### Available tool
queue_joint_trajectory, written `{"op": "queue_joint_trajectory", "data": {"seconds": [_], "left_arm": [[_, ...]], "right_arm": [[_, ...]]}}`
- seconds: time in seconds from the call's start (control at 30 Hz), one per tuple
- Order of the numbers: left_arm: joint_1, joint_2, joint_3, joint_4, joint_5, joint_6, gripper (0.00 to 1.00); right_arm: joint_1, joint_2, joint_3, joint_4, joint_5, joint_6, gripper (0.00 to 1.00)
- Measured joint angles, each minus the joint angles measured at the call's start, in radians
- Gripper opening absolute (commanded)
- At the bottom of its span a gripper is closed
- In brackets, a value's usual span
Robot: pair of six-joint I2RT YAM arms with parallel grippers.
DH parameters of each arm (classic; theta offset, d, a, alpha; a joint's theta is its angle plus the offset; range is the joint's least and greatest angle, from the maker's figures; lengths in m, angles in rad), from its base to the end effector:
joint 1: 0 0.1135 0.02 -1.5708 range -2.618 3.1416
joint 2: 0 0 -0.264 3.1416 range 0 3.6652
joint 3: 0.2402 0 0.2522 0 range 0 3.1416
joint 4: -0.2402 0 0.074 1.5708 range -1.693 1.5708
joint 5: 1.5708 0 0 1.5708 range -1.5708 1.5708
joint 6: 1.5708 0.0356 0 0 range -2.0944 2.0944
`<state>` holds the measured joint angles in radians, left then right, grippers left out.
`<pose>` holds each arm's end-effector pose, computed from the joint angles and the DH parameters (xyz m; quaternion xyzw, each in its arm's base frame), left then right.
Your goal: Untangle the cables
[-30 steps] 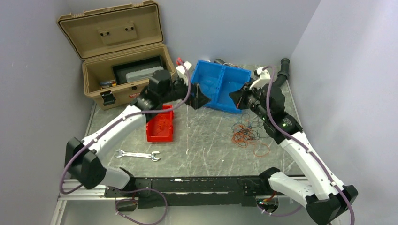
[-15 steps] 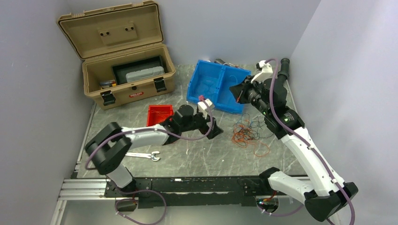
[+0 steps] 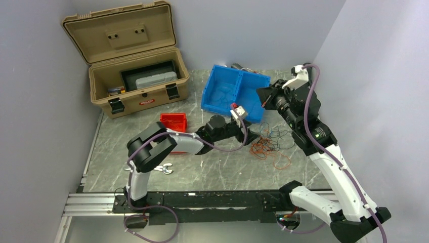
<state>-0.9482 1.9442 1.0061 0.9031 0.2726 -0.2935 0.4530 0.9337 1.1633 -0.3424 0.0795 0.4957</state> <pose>0.2358 -0.3450 0.1935 0.3185 0.6445 -0.4798 0.5029 0.1780 0.0835 0.4276 0.0424 0.7445 0.2777 0.6056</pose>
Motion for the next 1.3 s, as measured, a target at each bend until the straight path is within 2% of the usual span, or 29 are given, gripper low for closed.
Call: {"op": "queue_joint_trajectory", "data": {"seconds": [0.13,0.23,0.27,0.33,0.37,0.6,0.73,0.87,1.07,1.3], "left_arm": [[-0.010,0.060,0.099,0.006,0.001,-0.003,0.68],[-0.016,0.103,0.155,0.000,0.006,-0.008,0.52],[-0.018,0.117,0.172,-0.007,0.011,-0.012,0.41],[-0.020,0.142,0.201,-0.021,0.019,-0.019,0.04],[-0.021,0.150,0.213,-0.034,0.023,-0.024,0.00],[-0.022,0.127,0.224,-0.158,0.021,0.005,0.00],[-0.021,-0.018,0.229,-0.344,-0.001,0.076,0.00],[-0.020,-0.177,0.358,-0.518,-0.002,0.147,0.00],[-0.018,-0.315,0.565,-0.687,0.018,0.197,0.00],[-0.008,-0.367,0.636,-0.845,0.034,0.207,0.00]], "right_arm": [[0.000,0.000,0.003,0.000,0.015,0.006,0.00],[-0.001,0.000,0.003,0.000,0.020,0.007,0.00],[-0.002,0.000,0.003,0.000,0.021,0.007,0.00],[-0.003,0.000,0.003,0.000,0.026,0.007,0.00],[-0.003,0.000,0.003,0.000,0.028,0.007,0.00],[-0.005,-0.015,-0.004,-0.007,0.105,0.003,0.00],[-0.013,-0.066,-0.082,-0.009,0.198,0.000,0.00],[-0.024,-0.096,-0.170,-0.026,0.262,0.004,0.00],[-0.027,-0.098,-0.206,-0.035,0.288,0.005,0.00],[-0.031,-0.094,-0.208,-0.031,0.227,-0.028,0.00]]}}
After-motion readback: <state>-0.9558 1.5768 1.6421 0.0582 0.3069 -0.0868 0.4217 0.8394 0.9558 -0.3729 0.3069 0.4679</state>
